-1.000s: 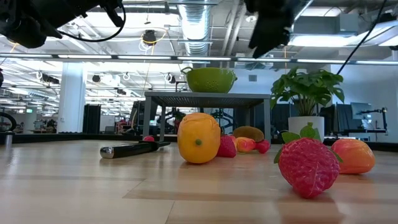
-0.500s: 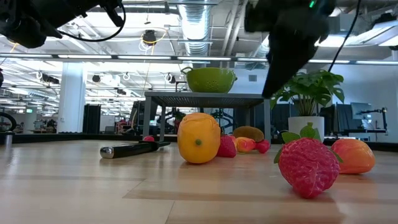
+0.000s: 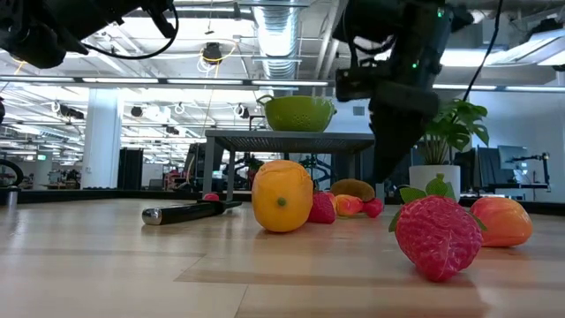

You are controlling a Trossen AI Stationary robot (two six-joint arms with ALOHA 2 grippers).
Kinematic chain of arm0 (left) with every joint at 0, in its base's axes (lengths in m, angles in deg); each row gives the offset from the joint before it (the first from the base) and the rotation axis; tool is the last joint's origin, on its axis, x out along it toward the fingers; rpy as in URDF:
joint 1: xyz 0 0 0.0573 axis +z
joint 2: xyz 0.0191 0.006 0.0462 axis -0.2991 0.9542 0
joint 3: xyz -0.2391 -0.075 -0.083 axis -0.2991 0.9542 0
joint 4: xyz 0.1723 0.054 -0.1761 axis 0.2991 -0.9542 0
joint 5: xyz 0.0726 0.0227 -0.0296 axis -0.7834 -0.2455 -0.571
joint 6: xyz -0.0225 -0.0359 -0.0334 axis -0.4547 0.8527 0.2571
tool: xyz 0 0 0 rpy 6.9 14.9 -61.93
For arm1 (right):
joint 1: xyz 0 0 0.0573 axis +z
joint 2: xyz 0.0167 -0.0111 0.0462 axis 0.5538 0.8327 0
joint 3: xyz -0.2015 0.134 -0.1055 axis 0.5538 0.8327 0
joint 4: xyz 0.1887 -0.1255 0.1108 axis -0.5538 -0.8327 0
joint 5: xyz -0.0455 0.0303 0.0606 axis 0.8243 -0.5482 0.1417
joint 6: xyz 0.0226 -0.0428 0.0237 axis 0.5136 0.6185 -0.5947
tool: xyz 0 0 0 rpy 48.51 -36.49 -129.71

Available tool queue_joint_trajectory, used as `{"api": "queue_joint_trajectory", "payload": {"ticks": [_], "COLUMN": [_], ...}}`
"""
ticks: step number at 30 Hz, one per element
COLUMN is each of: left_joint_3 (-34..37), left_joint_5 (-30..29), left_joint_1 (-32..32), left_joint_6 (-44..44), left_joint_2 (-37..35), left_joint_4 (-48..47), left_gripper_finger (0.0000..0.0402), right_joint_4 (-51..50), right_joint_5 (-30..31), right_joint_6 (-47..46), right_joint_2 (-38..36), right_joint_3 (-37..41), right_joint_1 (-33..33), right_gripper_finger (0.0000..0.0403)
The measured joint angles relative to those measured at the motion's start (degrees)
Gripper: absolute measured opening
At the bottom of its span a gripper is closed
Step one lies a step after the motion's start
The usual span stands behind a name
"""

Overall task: Pick & Place Fruit
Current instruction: Put the red cherry into the green strainer bowl on the shelf

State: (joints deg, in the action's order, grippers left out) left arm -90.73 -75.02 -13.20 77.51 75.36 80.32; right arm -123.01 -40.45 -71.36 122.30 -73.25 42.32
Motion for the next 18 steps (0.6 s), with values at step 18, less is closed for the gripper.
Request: {"api": "queue_joint_trajectory", "payload": {"ticks": [18], "left_joint_3": [0.00], "left_joint_5": [-0.16], "left_joint_1": [0.00], "left_joint_6": [0.00], "left_joint_2": [0.00], "left_joint_4": [0.00], "left_gripper_finger": [0.0106], "right_joint_4": [18.09], "right_joint_5": [-2.60], "right_joint_6": [1.30], "right_joint_2": [0.00], "right_joint_3": [10.54], "right_joint_1": [-1.38], "right_gripper_finger": [0.0230]}}
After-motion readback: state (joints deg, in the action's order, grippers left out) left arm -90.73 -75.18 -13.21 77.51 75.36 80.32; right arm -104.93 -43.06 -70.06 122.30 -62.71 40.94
